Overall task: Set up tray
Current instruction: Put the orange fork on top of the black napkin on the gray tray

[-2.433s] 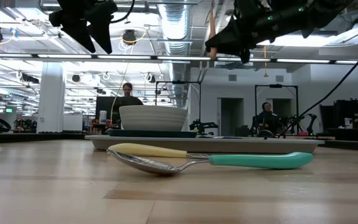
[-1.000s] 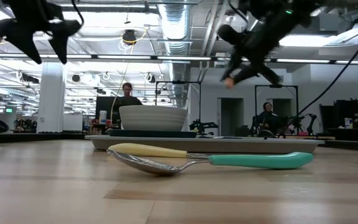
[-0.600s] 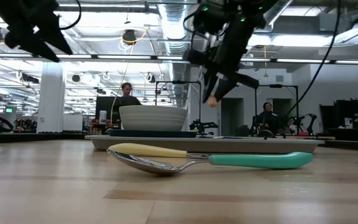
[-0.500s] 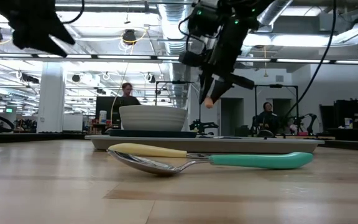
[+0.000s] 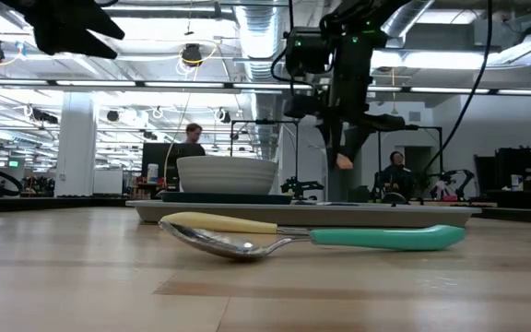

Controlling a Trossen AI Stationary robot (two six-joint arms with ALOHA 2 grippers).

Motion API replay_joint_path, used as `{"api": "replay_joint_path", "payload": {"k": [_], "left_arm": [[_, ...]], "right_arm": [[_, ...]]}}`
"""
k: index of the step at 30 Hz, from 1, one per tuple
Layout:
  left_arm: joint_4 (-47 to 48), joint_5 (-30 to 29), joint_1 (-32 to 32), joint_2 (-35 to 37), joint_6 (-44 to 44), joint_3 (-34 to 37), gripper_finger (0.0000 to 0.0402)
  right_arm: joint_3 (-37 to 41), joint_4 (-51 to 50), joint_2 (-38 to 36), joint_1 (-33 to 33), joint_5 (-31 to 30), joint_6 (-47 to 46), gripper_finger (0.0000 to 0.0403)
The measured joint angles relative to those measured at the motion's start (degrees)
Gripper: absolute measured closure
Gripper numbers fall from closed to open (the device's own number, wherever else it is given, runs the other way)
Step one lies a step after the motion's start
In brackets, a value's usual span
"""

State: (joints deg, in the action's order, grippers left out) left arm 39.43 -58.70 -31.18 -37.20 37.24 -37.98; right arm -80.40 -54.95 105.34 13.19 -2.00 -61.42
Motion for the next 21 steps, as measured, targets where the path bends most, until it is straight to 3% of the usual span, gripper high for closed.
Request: {"api": "replay_joint_path", "payload": {"k": [4, 11, 14, 18, 21], "left_arm": [[-5.12, -1.94, -0.92, -2.36, -8.89, 0.00, 0.0093], [-10.27, -2.05, -3.87, -7.20, -12.68, 0.37, 0.0093], [-19.19, -1.77, -6.18, -9.19, -14.55, 4.33, 0.0093], [-32.50, 1.20, -7.69, -8.98, -20.07, 10.01, 0.0093], [-38.20, 6.78, -7.67, -6.62, -23.09, 12.11, 0.0093]], "right_arm": [[0.00, 0.22, 0.00, -0.22, 0.51, -1.16, 0.0340], [0.10, -0.60, 2.49, 1.38, 1.44, -1.72, 0.0340], [-0.12, 1.16, 5.71, 1.53, 3.35, -0.26, 0.0340], [0.11, 2.22, 9.36, 1.46, 4.94, 1.87, 0.0340], [0.11, 2.13, 10.23, 1.48, 5.68, 2.41, 0.0340]]}}
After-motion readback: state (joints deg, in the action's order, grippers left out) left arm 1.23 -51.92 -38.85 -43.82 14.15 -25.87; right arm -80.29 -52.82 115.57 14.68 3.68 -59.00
